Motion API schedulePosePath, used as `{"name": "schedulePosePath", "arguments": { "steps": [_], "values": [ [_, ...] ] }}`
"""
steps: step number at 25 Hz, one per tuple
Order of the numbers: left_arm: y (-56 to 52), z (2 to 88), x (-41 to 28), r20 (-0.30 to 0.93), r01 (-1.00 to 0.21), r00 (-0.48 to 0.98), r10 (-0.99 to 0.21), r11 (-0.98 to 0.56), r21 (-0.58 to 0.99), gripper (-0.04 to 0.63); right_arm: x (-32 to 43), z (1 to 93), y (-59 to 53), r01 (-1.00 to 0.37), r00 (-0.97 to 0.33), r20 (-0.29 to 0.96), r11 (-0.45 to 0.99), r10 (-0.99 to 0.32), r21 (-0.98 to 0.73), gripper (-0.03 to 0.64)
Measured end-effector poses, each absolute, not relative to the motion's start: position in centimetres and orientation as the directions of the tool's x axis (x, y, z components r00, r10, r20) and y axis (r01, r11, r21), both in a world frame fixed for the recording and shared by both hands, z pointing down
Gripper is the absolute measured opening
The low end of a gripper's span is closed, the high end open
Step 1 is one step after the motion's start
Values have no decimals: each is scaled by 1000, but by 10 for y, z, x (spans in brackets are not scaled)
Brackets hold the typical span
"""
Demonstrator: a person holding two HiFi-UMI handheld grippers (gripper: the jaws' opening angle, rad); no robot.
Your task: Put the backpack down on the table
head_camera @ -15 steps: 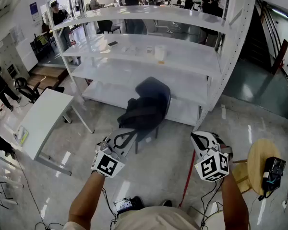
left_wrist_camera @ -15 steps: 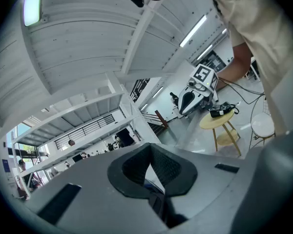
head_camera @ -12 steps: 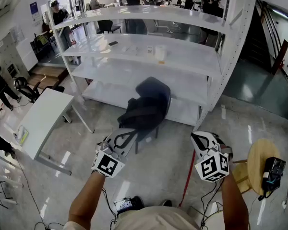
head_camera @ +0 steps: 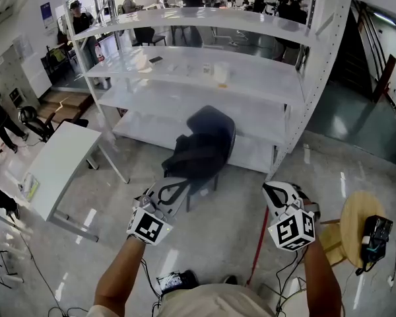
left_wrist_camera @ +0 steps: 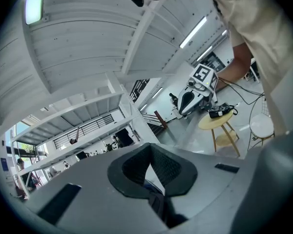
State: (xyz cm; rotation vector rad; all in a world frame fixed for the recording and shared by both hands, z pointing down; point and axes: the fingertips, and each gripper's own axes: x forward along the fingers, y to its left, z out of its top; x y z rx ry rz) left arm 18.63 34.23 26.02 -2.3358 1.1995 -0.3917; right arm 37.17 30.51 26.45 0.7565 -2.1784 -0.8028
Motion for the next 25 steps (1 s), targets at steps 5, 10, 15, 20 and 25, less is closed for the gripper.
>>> {"name": "schedulePosePath", "arguments": {
  "steps": [5,10,15,20,25],
  "values": [
    [344,263,183,35,-679,577,-816,-503,-535,11,369,265,307,-292,-596,388,640,-703,711,25],
    [343,266,179,39,-678,580,-813,-509,-530,12,363,266,306,-308,-599,379,639,-706,705,25],
    [345,269,172,45,-674,587,-809,-518,-527,11,357,270,308,-324,-595,376,640,-710,697,26],
    [345,275,160,45,-668,598,-800,-529,-524,11,345,277,310,-334,-586,383,643,-714,689,25],
    [342,279,141,48,-668,604,-796,-538,-514,12,328,281,309,-339,-575,390,643,-719,686,26]
  ]
}}
